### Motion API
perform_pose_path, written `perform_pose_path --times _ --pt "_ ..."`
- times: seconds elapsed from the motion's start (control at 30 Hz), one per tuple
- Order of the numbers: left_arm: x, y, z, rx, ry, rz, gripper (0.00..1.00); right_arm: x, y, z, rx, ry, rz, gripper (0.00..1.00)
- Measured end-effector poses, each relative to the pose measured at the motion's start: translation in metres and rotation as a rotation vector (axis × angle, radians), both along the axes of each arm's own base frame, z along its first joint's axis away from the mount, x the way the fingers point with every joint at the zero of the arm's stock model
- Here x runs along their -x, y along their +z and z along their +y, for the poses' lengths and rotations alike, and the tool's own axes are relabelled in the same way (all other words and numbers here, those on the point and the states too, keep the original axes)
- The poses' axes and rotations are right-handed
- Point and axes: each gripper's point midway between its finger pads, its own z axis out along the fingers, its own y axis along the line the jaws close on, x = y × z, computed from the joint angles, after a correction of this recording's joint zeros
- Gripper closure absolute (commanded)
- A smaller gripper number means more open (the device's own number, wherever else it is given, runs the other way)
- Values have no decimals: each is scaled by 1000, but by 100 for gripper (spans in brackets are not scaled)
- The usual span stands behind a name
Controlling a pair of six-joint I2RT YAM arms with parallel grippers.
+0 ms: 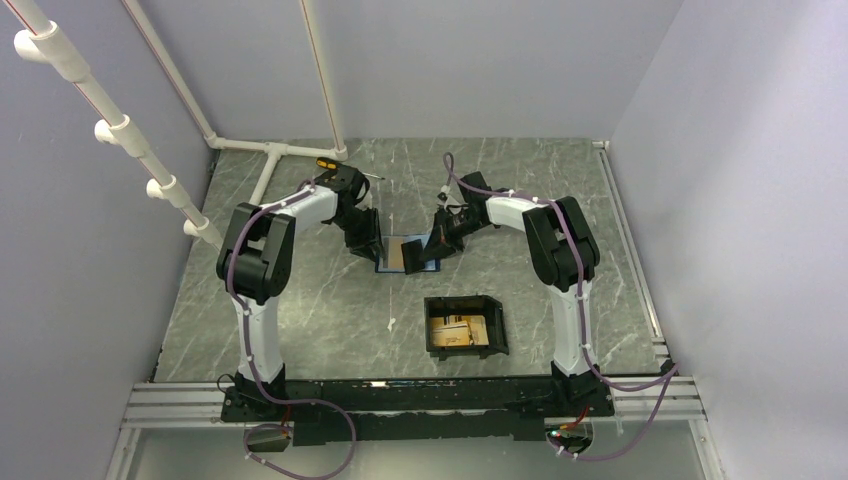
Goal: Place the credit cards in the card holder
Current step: Insert the credit card into the card holder.
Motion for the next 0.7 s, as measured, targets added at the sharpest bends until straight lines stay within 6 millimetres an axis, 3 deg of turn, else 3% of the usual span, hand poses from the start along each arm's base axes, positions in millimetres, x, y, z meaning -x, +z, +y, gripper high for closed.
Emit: perform_pose_path --times 0.33,0.7 --pt "2 -3 1 -21 -2 15 75 1 -2 -2 13 -3 5 100" --pt "3 -3 1 -21 -3 15 78 3 -6 -7 59 -13 9 100"
